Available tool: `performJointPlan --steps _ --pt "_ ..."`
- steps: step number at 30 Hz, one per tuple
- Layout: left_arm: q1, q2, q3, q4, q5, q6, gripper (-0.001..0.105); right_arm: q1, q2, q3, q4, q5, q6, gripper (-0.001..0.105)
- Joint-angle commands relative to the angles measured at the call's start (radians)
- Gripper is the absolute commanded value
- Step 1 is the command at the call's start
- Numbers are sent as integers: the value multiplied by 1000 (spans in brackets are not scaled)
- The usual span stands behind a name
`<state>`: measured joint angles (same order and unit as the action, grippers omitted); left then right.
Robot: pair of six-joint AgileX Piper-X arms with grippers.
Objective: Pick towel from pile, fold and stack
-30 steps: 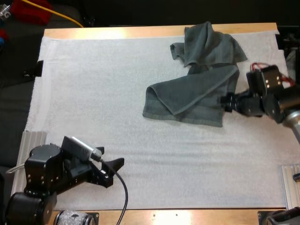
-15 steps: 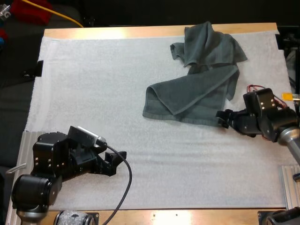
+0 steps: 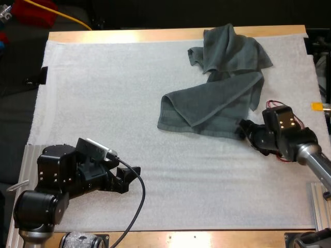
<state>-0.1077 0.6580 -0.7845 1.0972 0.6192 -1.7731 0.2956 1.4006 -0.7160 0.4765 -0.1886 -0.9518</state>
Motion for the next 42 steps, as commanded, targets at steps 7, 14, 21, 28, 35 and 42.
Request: performJointPlan --steps 7,14,21,28,35,42 --pt "-6 0 -4 -2 14 -10 69 -2 88 1 -80 -19 72 64" --pt "-6 0 -4 -2 14 -10 69 -2 146 1 -164 -43 145 64" --pt "-6 0 -4 -2 14 -10 69 -2 151 1 -195 -48 168 31" --pt "-6 3 -4 -44 14 -6 69 -2 151 1 -184 -48 155 1" --pt "-6 87 -4 -111 14 -10 69 -2 134 1 -65 -31 2 0" --pt "-6 243 -4 -235 14 -10 69 -2 103 1 43 -5 -116 0"
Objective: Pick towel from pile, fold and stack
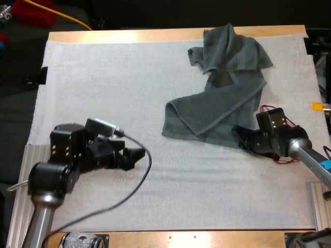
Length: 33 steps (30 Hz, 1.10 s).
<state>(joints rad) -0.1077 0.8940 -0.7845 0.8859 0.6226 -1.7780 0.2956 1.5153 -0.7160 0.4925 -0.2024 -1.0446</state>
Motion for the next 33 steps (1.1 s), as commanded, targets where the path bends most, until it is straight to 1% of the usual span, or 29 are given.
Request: performJointPlan --steps 1,6,9,14,18,21,26,30,33 --pt "-6 39 -4 -50 10 -5 69 -2 -13 1 31 13 -33 0" --pt "-6 183 -4 -161 14 -5 69 -2 -13 1 24 33 -35 0" --pt "-6 276 -4 -228 40 -2 69 -2 -13 1 21 63 -35 0" --pt "-6 421 -4 -355 82 -6 69 -2 -13 1 23 66 -35 0" --pt "-9 529 -4 -453 141 -78 69 -2 -13 1 41 66 -35 0" --pt "-29 597 -4 -513 162 -118 69 -2 -13 1 53 66 -35 0" --pt "-78 683 -4 -602 158 -184 69 -2 -13 1 61 66 -33 0" --pt "-87 724 -4 -651 120 -231 69 -2 -13 1 68 66 -34 0" --pt "-87 752 -13 -662 112 -247 69 -2 -13 1 68 66 -34 0"
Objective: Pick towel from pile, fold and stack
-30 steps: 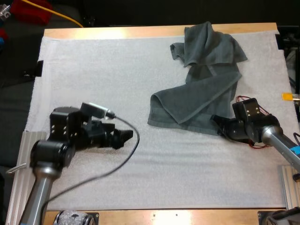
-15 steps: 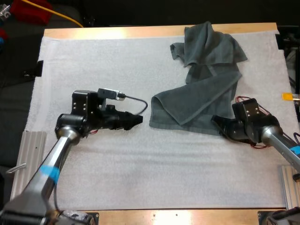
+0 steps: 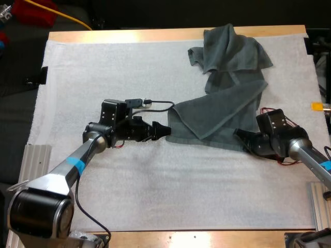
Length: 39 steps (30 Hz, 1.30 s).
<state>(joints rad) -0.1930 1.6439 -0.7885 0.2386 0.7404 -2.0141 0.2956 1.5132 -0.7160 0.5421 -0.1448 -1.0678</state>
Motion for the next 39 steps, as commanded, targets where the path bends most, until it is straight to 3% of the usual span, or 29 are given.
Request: performJointPlan --steps 1,6,16,21,29,32,39 --pt "-1 14 -18 -12 -3 -17 69 -2 -10 1 18 8 -10 0" --pt "-1 64 -68 3 20 -56 69 -2 -10 1 18 8 -8 0" --pt "-36 161 -189 180 77 -54 69 -2 -10 1 14 13 -6 0" --pt "-93 171 -210 219 103 -53 69 -2 -10 1 14 13 -6 0" --pt "-126 174 -219 259 79 -53 68 -2 -10 1 17 10 -6 0" --pt "-126 174 -219 268 69 -53 58 -2 -10 1 17 10 -6 0" --pt "-126 173 -219 275 32 -53 23 -2 -10 1 23 2 -6 0"
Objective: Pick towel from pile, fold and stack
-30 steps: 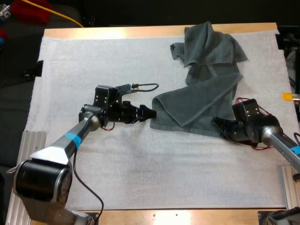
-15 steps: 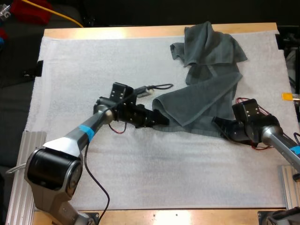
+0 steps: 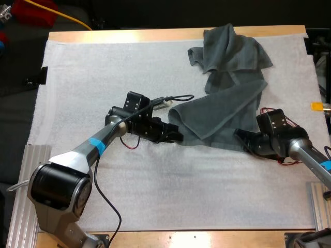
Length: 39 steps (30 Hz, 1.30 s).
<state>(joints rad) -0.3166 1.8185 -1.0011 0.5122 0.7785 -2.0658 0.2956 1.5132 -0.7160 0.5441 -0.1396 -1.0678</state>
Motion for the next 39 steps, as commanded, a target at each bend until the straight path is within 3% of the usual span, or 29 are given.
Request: performJointPlan --steps 1,5,8,13,16,27,39 --pt "-3 -3 -6 5 -26 -1 17 -2 -10 1 22 -11 -6 0" --pt "-3 -4 -6 13 -82 -1 0 -2 -10 1 22 -21 -6 0" --pt "-3 -5 -6 43 -123 22 0 -2 -10 1 22 -47 -8 0" --pt "0 -62 -6 159 -228 158 0 1 -57 1 22 -76 -29 0" --pt "12 -126 -6 203 -253 195 0 1 -121 -1 22 -89 -34 0" --pt "47 -370 -6 369 -245 235 0 9 -342 -3 22 -227 -4 0" --pt "44 -633 -6 524 -250 240 0 132 -487 -142 165 -176 -26 1"
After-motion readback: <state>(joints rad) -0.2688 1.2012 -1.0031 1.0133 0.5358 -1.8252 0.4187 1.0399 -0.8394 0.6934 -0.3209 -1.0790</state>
